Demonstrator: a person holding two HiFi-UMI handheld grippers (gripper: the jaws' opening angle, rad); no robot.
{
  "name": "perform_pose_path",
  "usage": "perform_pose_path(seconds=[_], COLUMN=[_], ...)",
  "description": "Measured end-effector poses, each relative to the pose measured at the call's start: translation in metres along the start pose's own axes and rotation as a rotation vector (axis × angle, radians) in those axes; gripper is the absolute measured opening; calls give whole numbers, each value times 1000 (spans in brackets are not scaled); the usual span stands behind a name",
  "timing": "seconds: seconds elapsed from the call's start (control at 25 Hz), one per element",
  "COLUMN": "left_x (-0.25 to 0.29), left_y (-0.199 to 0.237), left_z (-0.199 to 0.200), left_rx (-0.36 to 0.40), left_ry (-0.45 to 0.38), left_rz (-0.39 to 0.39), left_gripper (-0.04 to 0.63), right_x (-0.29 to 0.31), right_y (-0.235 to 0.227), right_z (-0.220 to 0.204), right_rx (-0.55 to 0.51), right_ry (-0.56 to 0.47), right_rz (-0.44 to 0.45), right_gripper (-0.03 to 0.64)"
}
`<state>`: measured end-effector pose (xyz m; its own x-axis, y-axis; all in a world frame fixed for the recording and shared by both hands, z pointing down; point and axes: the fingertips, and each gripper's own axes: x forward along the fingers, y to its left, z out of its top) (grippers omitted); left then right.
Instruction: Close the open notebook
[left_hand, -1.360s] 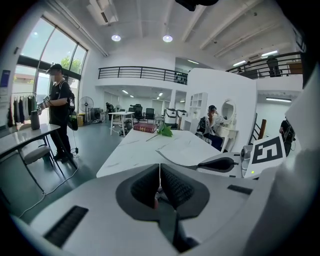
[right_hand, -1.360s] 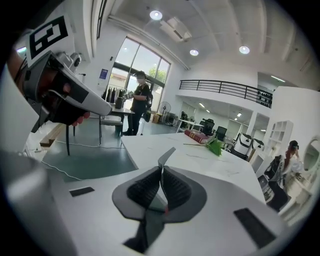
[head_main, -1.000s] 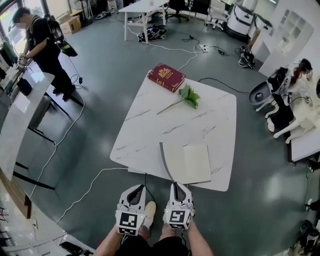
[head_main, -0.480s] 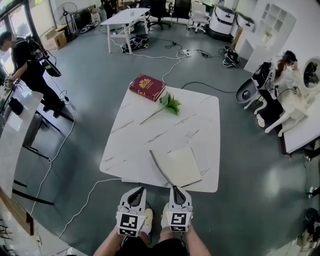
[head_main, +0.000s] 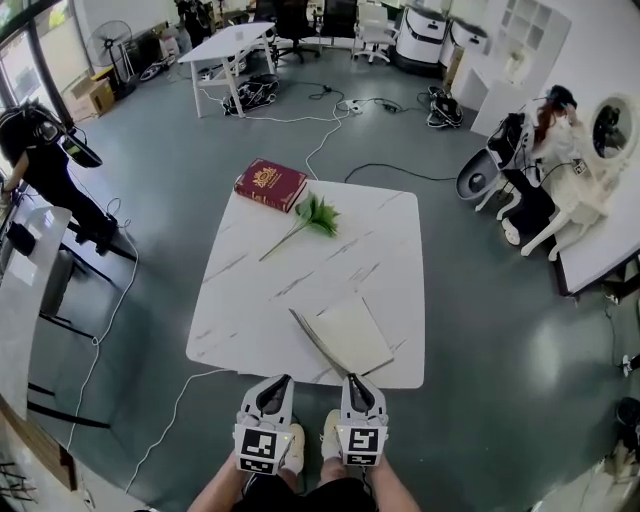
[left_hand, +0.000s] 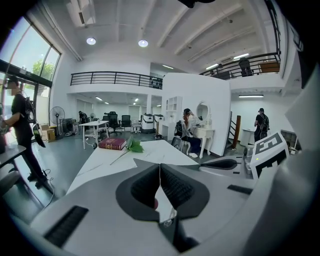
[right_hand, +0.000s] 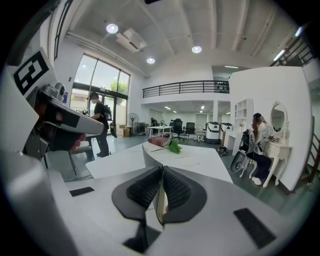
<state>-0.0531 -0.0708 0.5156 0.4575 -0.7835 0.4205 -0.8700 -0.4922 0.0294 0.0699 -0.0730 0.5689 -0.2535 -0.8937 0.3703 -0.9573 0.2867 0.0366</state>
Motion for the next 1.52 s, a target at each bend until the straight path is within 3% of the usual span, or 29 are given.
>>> perform_pose_path(seconds=[0.76,1.52], left_x=[69,157], left_y=[-35,-65], left_z=[13,-7], left_rx=[26,3], left_ry=[41,131], left_rz=[-77,-116], left_gripper=[25,25], right_x=[16,57], right_y=[-78,-150], right_z=[-13,-75], right_rx=[43,95], right_ry=[28,157], right_rz=[-103,-129], right_gripper=[38,38])
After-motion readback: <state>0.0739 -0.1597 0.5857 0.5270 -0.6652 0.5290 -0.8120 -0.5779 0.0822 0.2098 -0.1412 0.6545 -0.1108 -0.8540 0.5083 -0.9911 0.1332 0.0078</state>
